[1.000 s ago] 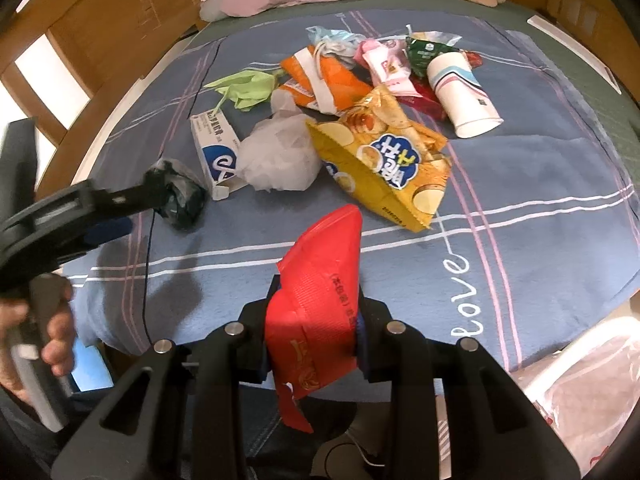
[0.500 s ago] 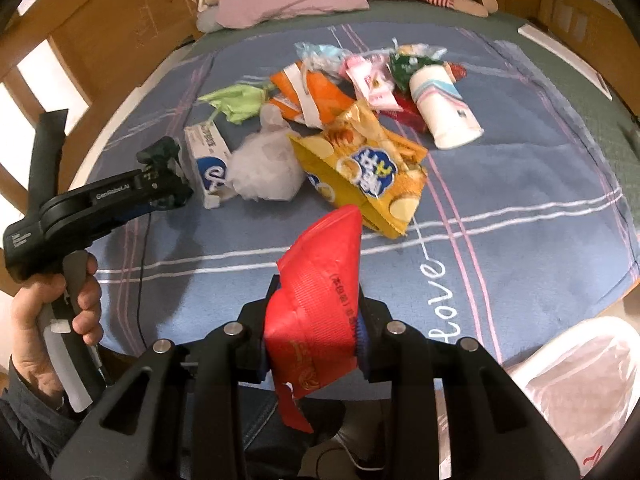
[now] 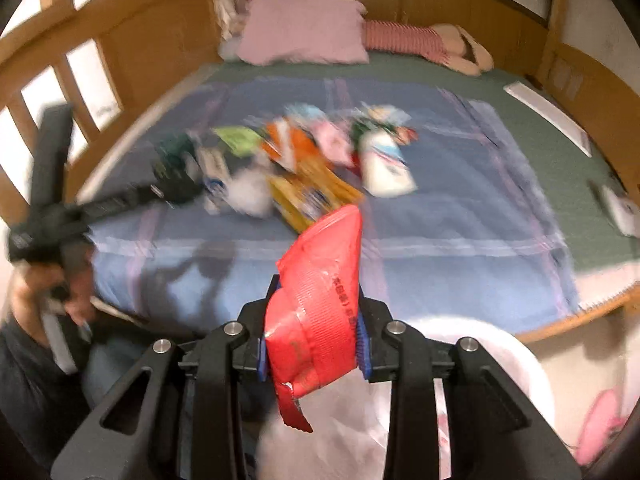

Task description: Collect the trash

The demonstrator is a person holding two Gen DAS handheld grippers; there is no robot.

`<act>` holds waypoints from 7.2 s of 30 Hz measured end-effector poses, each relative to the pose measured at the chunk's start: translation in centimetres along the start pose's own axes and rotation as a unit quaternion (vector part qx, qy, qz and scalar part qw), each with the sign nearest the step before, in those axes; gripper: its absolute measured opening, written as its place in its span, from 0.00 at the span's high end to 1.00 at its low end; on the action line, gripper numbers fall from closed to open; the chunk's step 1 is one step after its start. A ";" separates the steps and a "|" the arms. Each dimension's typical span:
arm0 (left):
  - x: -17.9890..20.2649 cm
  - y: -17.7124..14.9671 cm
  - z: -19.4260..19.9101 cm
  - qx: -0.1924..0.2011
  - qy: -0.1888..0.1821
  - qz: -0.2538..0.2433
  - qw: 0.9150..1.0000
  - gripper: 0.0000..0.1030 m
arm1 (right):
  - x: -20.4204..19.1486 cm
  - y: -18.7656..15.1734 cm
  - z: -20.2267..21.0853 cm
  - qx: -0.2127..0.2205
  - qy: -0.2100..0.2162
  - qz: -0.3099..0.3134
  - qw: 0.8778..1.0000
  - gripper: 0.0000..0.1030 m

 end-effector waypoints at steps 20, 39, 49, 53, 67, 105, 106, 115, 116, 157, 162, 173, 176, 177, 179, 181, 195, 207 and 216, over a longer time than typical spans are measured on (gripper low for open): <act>22.5 -17.3 -6.2 -0.204 -0.222 -0.184 0.936 0.25 | 19.9 -4.4 8.5 0.079 -0.143 -0.290 0.943 0.24; -9.5 0.4 2.5 0.001 0.267 0.049 0.963 0.11 | 4.0 3.9 -5.6 0.020 0.004 -0.145 0.989 0.22; -17.3 -2.1 3.9 -0.034 0.285 0.183 0.940 0.08 | -9.1 11.5 -19.9 -0.005 0.003 -0.041 0.999 0.22; -17.9 -2.7 3.6 -0.046 0.276 0.198 0.939 0.08 | -10.9 12.2 -23.3 -0.024 -0.040 0.000 0.999 0.22; -19.1 -2.8 5.4 -0.018 0.269 0.260 0.927 0.06 | -15.5 8.1 -23.0 -0.079 0.059 0.057 0.993 0.75; -14.8 0.4 -7.7 -0.082 0.288 0.024 0.954 0.60 | -9.6 6.9 -11.4 0.010 0.129 -0.006 0.992 0.76; -14.8 0.7 -6.7 -0.071 0.290 0.027 0.954 0.60 | -10.1 6.8 -11.7 0.007 0.131 -0.008 0.991 0.76; -11.7 2.3 0.3 0.019 0.301 0.042 0.952 0.60 | -10.3 6.3 -9.5 0.042 0.117 -0.004 0.992 0.76; -11.2 2.3 0.7 0.024 0.297 0.039 0.954 0.60 | -10.0 6.2 -9.2 0.046 0.113 -0.006 0.993 0.76; 1.0 1.2 1.3 0.054 0.073 -0.047 0.995 0.60 | 0.1 3.1 -0.6 0.065 0.068 -0.078 0.992 0.75; 5.1 -0.9 -0.3 0.014 -0.012 -0.046 0.999 0.60 | 4.1 -1.1 1.4 0.024 0.036 -0.080 0.996 0.75; 12.3 -7.6 -4.8 -0.078 -0.114 -0.091 0.986 0.60 | 12.4 -9.2 1.7 -0.039 0.034 -0.250 0.967 0.35; 15.5 -9.8 -4.7 -0.104 -0.171 -0.121 0.972 0.60 | 15.7 -7.9 4.1 0.014 -0.001 -0.290 0.957 0.35; 16.4 -10.5 -4.7 -0.112 -0.184 -0.131 0.968 0.60 | 17.0 -7.3 5.2 0.037 -0.020 -0.300 0.953 0.34; 19.2 -12.9 -4.8 -0.139 -0.222 -0.160 0.952 0.58 | 18.2 -6.8 6.4 0.059 -0.038 -0.308 0.949 0.33; 21.3 -15.5 -5.3 -0.165 -0.234 -0.189 0.939 0.51 | 19.1 -6.4 7.0 0.071 -0.048 -0.312 0.946 0.32; 5.1 -2.9 -1.1 0.011 0.069 -0.092 0.993 0.17 | 11.8 -0.1 -0.2 0.021 0.009 -0.225 0.974 0.29; -14.1 -2.1 3.8 -0.009 0.226 0.193 0.955 0.13 | -2.5 6.8 -15.6 -0.035 -0.005 -0.007 0.999 0.29; -14.6 -3.2 2.4 -0.031 0.204 0.222 0.953 0.12 | -4.8 6.4 -21.4 -0.078 0.080 -0.071 0.991 0.49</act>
Point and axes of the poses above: each gripper's, at about its wrist camera, not at the fingertips, and z roughly against the way its jaws point, x to its right, y to its top, the point moved 8 cm from there along -z, roughly the way its jaws point, and after that the axes turned 6 degrees about x, right-handed, at the moved point
